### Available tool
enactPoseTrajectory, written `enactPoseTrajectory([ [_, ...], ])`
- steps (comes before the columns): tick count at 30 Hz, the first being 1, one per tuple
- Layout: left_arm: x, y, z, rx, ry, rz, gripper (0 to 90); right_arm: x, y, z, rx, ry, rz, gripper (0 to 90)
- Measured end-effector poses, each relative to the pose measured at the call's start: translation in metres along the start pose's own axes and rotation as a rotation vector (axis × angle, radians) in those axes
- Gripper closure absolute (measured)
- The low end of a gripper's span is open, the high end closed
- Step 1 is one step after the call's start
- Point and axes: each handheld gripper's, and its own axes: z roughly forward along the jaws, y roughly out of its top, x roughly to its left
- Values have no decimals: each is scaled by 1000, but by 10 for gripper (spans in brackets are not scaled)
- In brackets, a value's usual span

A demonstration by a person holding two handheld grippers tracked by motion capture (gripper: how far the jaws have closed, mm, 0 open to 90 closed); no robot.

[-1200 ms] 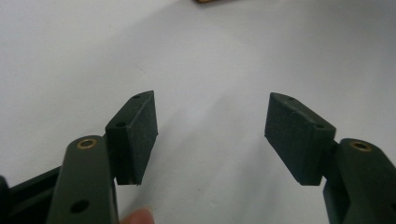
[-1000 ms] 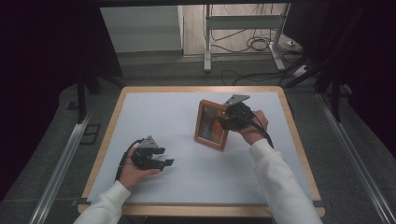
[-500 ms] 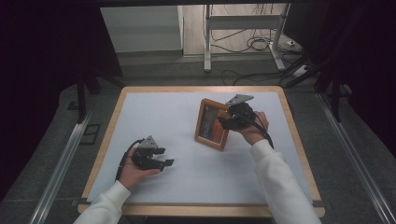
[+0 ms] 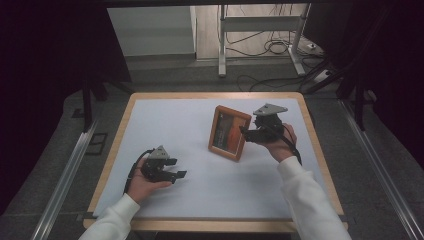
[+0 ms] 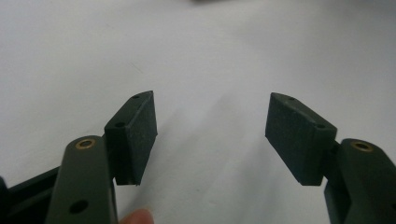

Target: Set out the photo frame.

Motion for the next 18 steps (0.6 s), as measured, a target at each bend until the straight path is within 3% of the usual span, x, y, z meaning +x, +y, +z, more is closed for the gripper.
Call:
enactPoseTrajectory([
  [8, -2, 1, 0, -24, -7, 8, 310, 2, -19, -26, -48, 25, 40, 230],
  [18, -2, 0, 1, -28, -1, -3, 300, 15, -60, -29, -47, 56, 61, 248],
])
